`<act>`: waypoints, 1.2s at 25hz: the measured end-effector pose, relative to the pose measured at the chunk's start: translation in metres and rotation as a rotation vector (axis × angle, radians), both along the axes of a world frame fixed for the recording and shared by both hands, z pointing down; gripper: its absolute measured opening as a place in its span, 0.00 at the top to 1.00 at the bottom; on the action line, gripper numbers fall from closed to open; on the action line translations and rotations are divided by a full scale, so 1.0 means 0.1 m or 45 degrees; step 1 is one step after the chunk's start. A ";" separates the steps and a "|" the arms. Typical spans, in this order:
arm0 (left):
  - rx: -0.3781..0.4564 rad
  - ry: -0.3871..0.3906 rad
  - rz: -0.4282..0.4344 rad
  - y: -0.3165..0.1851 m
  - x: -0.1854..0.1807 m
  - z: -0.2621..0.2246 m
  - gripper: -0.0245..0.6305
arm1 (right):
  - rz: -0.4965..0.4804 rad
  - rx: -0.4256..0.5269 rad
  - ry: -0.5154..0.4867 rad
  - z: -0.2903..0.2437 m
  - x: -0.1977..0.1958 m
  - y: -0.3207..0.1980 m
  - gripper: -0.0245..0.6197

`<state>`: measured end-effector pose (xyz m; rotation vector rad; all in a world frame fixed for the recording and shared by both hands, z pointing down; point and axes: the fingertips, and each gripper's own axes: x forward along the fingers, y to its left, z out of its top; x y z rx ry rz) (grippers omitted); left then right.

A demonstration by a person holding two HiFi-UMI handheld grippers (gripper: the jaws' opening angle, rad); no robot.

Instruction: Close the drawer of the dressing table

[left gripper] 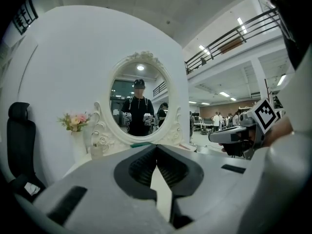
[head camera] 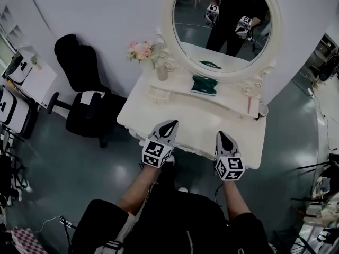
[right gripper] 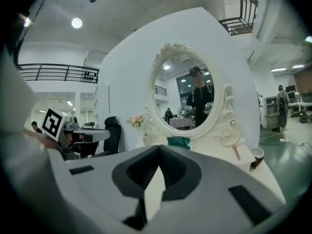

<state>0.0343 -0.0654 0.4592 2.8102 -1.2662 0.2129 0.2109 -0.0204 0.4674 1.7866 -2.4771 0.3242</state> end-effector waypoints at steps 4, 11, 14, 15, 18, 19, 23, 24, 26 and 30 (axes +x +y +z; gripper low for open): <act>-0.005 0.006 0.051 -0.50 0.02 0.03 0.96 | 0.049 -0.003 0.002 0.01 -0.03 -0.46 0.96; -0.010 -0.003 0.171 -1.37 0.05 -0.01 0.96 | 0.148 -0.001 -0.001 -0.08 -0.11 -1.24 0.96; -0.007 -0.001 0.206 -1.69 0.03 -0.04 0.96 | 0.180 0.004 0.007 -0.11 -0.15 -1.53 0.96; -0.004 -0.004 0.219 -1.79 0.03 -0.04 0.96 | 0.190 0.012 0.011 -0.14 -0.17 -1.63 0.96; 0.005 -0.004 0.249 -2.02 0.02 -0.07 0.96 | 0.224 0.031 0.014 -0.19 -0.18 -1.85 0.96; 0.006 -0.002 0.254 -2.09 0.02 -0.08 0.96 | 0.234 0.034 0.012 -0.19 -0.17 -1.90 0.96; 0.013 0.011 0.252 -2.27 0.03 -0.10 0.96 | 0.247 0.032 0.019 -0.19 -0.13 -2.02 0.96; 0.015 0.014 0.248 -2.31 0.04 -0.11 0.96 | 0.248 0.031 0.019 -0.19 -0.11 -2.04 0.96; 0.016 0.020 0.233 -2.35 0.05 -0.14 0.96 | 0.243 0.029 0.019 -0.20 -0.08 -2.07 0.96; 0.024 0.026 0.204 -2.37 0.04 -0.19 0.96 | 0.213 0.031 0.023 -0.22 -0.06 -2.13 0.96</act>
